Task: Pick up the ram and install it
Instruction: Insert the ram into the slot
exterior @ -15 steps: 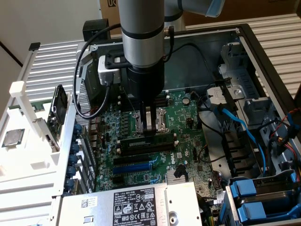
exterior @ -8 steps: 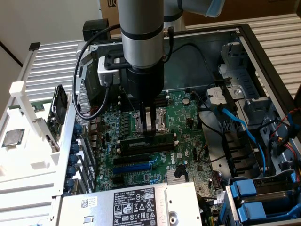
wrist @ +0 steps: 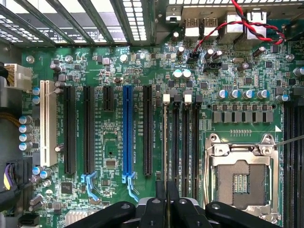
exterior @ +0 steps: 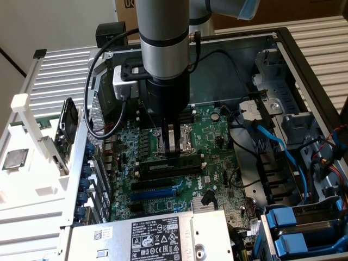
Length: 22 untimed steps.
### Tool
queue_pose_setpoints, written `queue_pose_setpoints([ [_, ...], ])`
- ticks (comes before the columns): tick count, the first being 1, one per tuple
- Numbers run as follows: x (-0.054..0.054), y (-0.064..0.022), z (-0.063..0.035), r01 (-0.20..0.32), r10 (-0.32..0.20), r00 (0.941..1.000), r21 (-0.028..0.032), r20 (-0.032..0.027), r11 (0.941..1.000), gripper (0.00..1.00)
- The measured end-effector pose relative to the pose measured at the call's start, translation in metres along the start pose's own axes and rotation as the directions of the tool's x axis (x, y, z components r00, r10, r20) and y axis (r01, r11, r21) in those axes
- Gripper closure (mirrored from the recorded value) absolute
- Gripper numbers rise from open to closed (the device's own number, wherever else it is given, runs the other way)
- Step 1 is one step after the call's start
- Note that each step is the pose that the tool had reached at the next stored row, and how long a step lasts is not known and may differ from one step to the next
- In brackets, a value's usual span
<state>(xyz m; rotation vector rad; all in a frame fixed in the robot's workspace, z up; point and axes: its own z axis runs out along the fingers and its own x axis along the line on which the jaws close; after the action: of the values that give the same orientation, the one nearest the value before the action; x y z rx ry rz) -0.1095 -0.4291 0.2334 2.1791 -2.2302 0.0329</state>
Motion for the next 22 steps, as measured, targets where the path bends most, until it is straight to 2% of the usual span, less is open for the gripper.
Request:
queue_pose_setpoints([
  [22,0.0006,0.0008,0.0006,-0.010,0.010,0.9999,0.0009,0.0002,0.9999,0.87],
])
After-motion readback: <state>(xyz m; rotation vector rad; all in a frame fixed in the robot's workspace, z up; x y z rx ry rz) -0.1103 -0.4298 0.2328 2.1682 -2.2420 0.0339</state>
